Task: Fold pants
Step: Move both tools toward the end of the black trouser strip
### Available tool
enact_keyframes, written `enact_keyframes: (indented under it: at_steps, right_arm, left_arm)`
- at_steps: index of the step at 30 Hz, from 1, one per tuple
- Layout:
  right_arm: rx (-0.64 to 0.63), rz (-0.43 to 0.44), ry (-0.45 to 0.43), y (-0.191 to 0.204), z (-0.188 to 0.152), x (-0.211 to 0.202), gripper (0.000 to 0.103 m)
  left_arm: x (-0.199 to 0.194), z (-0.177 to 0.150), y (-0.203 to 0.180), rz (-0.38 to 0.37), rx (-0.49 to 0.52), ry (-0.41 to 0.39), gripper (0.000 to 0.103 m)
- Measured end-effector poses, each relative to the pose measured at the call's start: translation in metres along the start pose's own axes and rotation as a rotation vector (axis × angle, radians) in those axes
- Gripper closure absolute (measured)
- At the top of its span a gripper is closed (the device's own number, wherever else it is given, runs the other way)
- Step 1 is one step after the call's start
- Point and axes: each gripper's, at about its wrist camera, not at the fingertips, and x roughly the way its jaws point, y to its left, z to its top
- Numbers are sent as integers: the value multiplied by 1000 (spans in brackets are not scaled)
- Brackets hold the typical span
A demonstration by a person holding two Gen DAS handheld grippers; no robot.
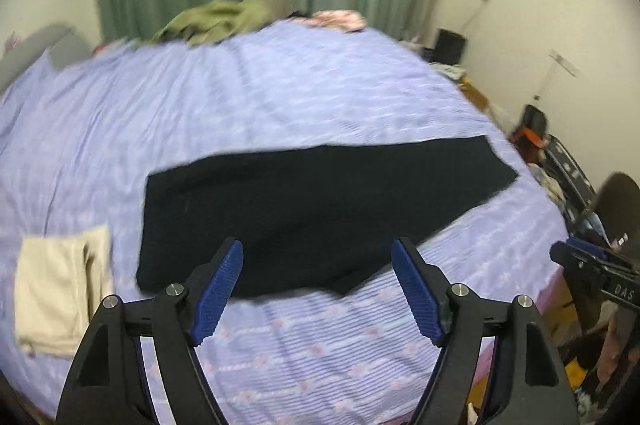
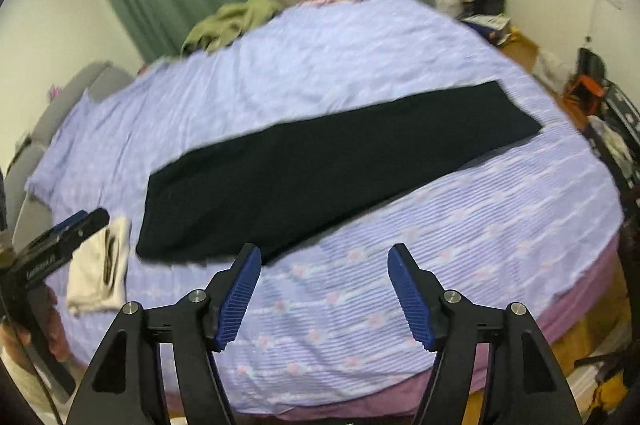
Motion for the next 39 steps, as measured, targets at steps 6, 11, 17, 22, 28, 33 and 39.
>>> enact_keyframes:
  at_steps: [6, 11, 17, 22, 28, 33, 39]
  right_arm:
    - [36, -40, -84, -63, 15, -28, 36]
    - [82, -28, -99, -132, 36, -28, 36]
    - [60, 25, -101, -209, 73, -16, 36]
    - [56, 54, -81, -273, 101, 8, 36]
    - [157, 70, -58, -341, 124, 57, 36]
    - [271, 60, -55, -386, 136, 118, 36]
    - [407, 87, -37, -425, 141, 191, 36]
  left_arm:
    - [5, 19, -68, -57, 36, -46, 22]
    - [21, 29, -140, -38, 29, -53, 22]
    - [49, 44, -217, -7, -21, -48, 21]
    - [77, 64, -270, 16, -33, -49, 21]
    - [132, 90, -330, 24, 50, -18, 21]
    - [195, 97, -360, 9, 113, 25, 21]
    - [281, 98, -382, 13, 166, 87, 22]
